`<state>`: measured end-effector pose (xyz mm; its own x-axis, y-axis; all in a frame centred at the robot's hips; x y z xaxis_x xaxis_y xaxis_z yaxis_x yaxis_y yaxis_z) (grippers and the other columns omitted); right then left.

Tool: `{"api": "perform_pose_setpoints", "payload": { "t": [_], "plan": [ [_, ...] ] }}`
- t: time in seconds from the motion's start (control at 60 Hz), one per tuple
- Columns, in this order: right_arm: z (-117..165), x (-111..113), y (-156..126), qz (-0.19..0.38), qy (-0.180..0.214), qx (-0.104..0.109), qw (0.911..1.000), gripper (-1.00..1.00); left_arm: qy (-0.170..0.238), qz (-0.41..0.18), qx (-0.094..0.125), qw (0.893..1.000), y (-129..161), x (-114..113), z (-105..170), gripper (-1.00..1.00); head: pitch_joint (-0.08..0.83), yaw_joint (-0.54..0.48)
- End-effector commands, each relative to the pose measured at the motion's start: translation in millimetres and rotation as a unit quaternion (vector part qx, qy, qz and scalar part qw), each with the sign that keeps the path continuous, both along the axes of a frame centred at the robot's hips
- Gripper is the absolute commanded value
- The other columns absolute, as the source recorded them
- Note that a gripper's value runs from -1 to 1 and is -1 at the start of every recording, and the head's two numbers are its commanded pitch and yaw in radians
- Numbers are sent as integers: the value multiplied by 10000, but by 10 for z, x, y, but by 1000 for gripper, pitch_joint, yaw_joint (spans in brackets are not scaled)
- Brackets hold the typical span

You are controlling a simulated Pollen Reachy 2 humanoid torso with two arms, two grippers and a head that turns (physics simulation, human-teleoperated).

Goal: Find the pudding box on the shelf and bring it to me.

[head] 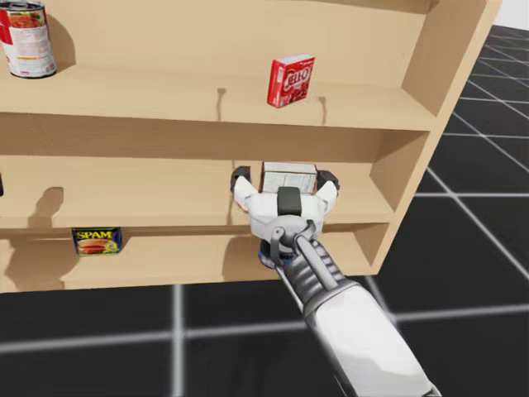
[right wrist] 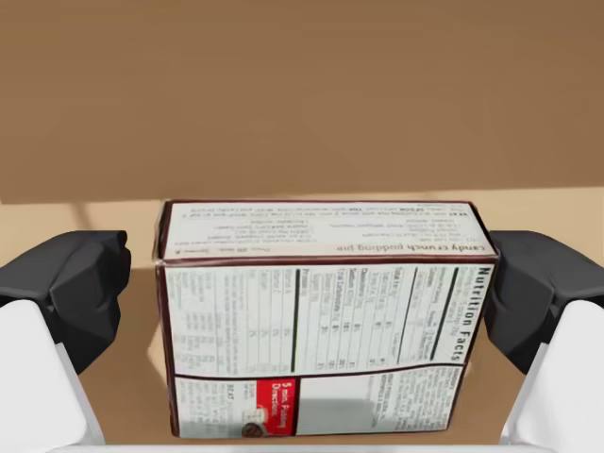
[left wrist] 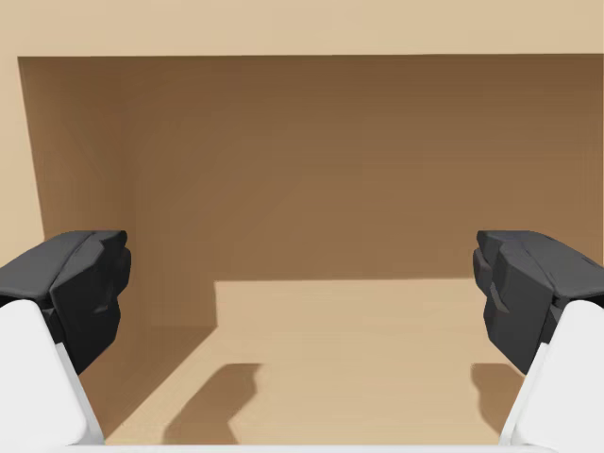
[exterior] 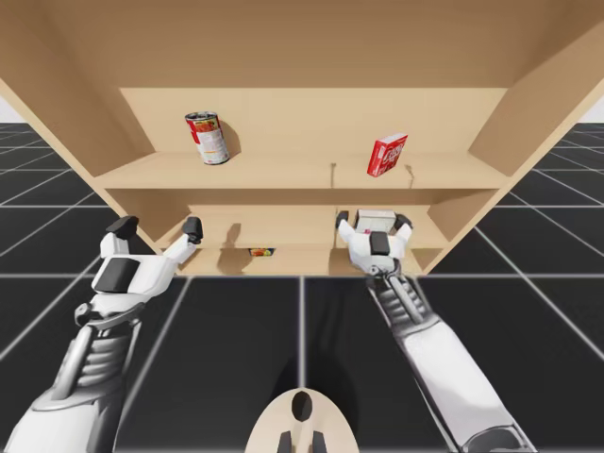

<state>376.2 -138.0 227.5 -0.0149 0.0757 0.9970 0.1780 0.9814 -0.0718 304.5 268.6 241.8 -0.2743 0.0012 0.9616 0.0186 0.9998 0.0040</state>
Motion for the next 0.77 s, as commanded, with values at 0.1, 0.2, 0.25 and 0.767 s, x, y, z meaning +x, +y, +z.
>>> {"api": "perform_pose_setpoints", "payload": {
  "t": [0.1,0.2,0.25,0.767],
  "plan": [
    [-161,156,223,-42,296,440,9986,-1000,7,-23,-18,10000,15,4,2,-1000,481,-216],
    [-161,123,199,-7,197,482,9986,1000,11,-26,-10,10000,15,11,-3,-1000,480,-216],
    [-156,108,195,-8,188,480,9987,1000,11,-24,-14,10000,17,12,-3,-1000,481,-218],
    [393,-758,138,578,-587,189,9964,1000,9,-14,38,10000,5,33,-15,-1000,459,-219]
  ]
}}
